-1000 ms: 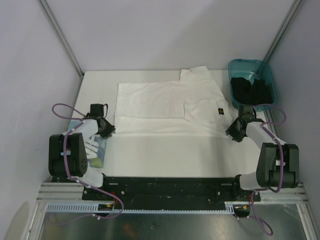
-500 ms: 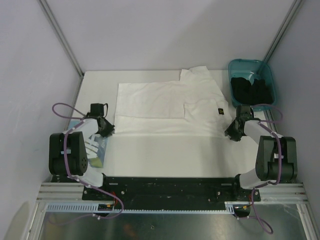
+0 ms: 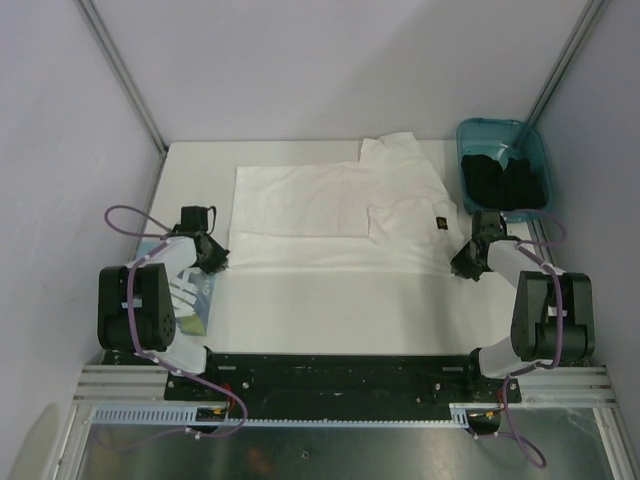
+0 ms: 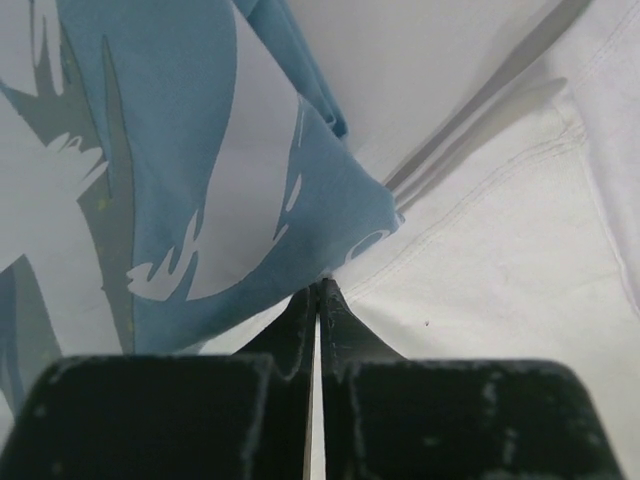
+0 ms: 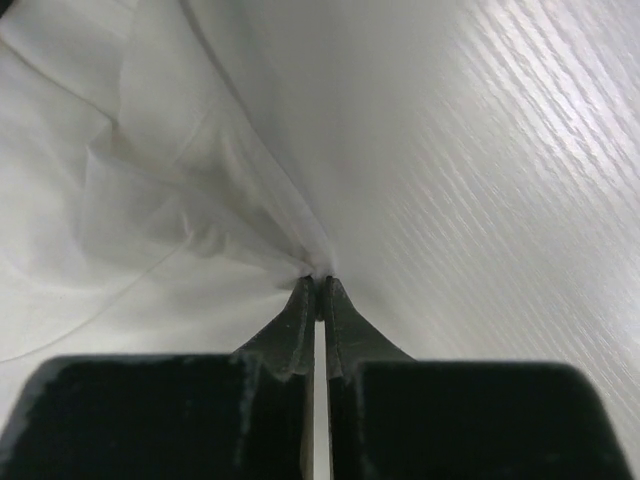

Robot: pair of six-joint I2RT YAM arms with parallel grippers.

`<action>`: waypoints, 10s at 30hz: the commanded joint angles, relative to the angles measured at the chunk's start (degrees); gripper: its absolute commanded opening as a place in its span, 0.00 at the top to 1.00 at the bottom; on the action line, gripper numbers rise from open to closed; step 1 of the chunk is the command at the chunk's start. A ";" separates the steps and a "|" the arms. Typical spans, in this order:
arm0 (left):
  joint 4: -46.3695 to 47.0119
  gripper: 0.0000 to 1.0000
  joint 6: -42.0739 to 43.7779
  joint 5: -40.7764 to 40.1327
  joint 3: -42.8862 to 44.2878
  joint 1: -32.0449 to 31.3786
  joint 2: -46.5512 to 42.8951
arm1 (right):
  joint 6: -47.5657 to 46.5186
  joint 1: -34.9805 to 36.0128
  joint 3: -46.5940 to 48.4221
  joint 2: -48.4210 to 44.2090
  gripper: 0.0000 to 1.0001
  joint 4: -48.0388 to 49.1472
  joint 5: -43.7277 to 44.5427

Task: Fold and stack the t-shirts
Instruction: Fold the flattened tshirt in 1/3 of the way, then grap the side of the flattened tshirt furthest away from the robot with both arms, then fold the other side of the tshirt into a rectangle

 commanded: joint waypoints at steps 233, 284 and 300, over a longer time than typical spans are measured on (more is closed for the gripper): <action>2.58 1.00 11.93 0.15 17.10 -0.34 9.90 | -9.01 8.51 6.02 -9.86 1.00 -2.54 2.98; 1.07 1.00 8.88 -1.29 4.00 -0.51 -2.61 | -6.68 6.81 -1.57 -8.58 1.00 -0.27 1.22; 0.08 0.72 8.55 -1.96 3.03 -0.45 -4.79 | -6.65 7.95 -2.58 -9.34 0.97 0.15 -0.11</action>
